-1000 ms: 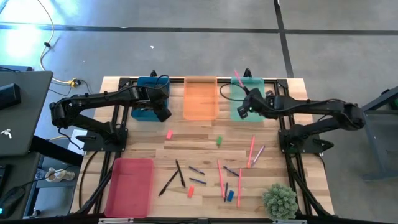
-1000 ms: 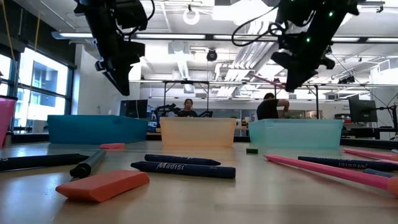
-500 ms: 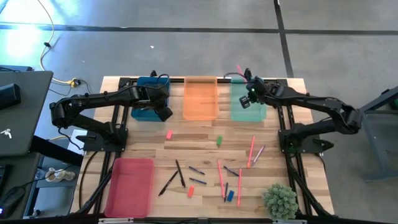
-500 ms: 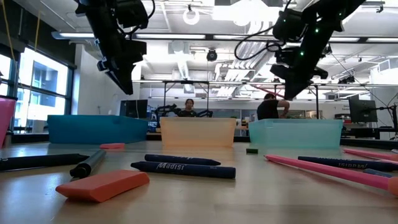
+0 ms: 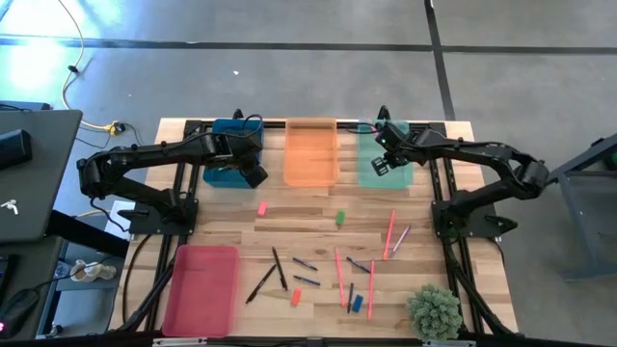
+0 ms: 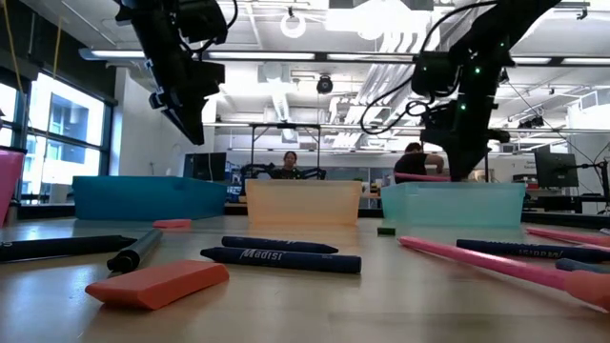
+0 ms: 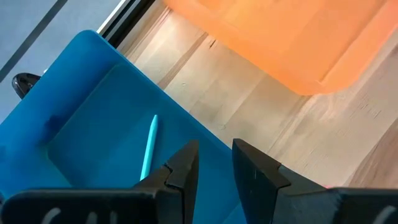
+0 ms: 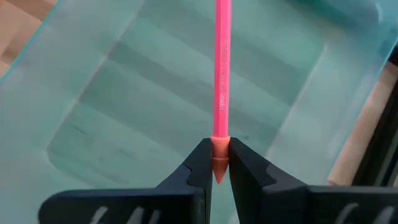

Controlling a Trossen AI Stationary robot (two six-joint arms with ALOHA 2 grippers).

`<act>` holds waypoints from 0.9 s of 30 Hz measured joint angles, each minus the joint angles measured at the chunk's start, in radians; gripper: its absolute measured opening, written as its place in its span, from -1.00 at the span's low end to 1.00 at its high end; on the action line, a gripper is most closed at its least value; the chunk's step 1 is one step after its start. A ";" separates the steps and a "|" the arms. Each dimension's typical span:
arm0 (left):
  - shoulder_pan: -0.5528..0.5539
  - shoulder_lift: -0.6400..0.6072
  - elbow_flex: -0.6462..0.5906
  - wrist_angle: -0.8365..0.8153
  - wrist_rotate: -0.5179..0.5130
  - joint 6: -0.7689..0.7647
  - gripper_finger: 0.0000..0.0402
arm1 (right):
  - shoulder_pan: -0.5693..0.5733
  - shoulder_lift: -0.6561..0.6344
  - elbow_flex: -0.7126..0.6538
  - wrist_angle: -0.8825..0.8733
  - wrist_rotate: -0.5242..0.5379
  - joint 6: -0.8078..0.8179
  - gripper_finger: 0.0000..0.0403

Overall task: Sort crayons/erasers/pens/pencils in bins
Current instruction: Put the pink pencil into the light blue bin

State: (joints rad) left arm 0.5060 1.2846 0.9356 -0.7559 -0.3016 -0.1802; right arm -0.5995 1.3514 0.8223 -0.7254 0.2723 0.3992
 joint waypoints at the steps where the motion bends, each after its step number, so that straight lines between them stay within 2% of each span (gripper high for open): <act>1: 0.000 0.000 0.000 0.000 0.000 0.000 -0.56 | 0.000 0.000 0.000 -0.010 -0.013 0.003 -0.86; 9: 0.000 0.000 0.000 0.000 0.000 0.000 -0.56 | 0.000 0.004 0.000 -0.073 -0.089 -0.020 -0.86; 27: 0.000 0.000 0.000 -0.001 0.000 0.000 -0.56 | -0.044 0.103 0.000 -0.045 -0.144 -0.068 -0.86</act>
State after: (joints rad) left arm 0.5063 1.2846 0.9356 -0.7573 -0.3016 -0.1802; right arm -0.6437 1.4548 0.8223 -0.7704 0.1287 0.3313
